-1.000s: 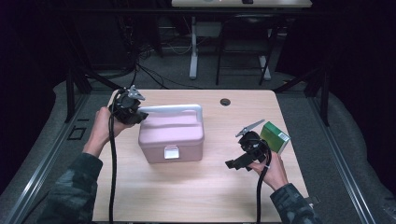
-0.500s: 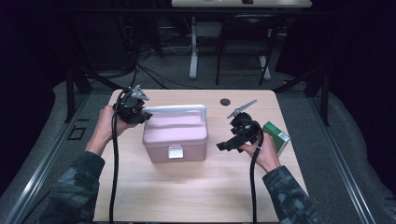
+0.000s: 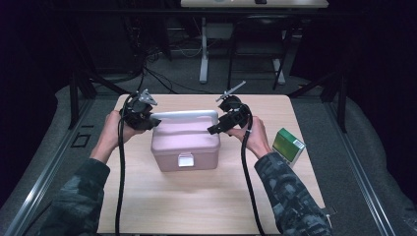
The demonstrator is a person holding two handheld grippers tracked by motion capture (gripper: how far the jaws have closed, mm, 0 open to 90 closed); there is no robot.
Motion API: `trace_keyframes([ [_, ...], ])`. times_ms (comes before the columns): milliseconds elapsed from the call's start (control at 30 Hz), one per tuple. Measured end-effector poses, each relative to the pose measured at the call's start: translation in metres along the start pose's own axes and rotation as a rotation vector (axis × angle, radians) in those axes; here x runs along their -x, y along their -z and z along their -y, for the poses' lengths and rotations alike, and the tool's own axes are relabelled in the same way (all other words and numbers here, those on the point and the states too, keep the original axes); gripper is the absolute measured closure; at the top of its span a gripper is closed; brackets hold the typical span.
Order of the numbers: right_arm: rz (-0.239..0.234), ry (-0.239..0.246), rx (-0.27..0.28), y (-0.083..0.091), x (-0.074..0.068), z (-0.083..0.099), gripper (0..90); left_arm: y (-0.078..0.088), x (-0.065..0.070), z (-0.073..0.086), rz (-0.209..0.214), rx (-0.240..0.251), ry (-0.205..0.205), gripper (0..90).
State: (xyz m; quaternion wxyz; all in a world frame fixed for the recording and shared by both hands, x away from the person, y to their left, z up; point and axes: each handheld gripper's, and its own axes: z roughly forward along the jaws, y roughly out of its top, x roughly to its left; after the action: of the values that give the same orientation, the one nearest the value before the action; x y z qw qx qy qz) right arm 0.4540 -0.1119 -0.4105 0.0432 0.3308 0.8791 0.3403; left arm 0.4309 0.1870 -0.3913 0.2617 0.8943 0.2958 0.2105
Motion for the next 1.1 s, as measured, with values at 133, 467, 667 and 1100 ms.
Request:
trace_keyframes([
  [133, 0.046, 0.03, 0.02, -0.004, -0.006, -0.01, 51.1, 0.0, 0.0, 0.001, -0.001, 0.004, 0.012, 69.9],
  [467, 0.074, 0.01, 0.056, -0.004, -0.001, -0.007, 70.5, 0.0, 0.001, 0.002, -0.004, 0.017, 0.016, 69.9],
  [667, 0.096, 0.023, 0.057, -0.002, -0.004, -0.004, 71.9, -0.001, 0.003, 0.002, -0.003, 0.025, 0.018, 69.7],
  [1100, 0.088, 0.005, 0.058, 0.013, -0.004, 0.014, 72.1, -0.001, 0.018, -0.003, 0.019, 0.048, 0.018, 69.3],
])
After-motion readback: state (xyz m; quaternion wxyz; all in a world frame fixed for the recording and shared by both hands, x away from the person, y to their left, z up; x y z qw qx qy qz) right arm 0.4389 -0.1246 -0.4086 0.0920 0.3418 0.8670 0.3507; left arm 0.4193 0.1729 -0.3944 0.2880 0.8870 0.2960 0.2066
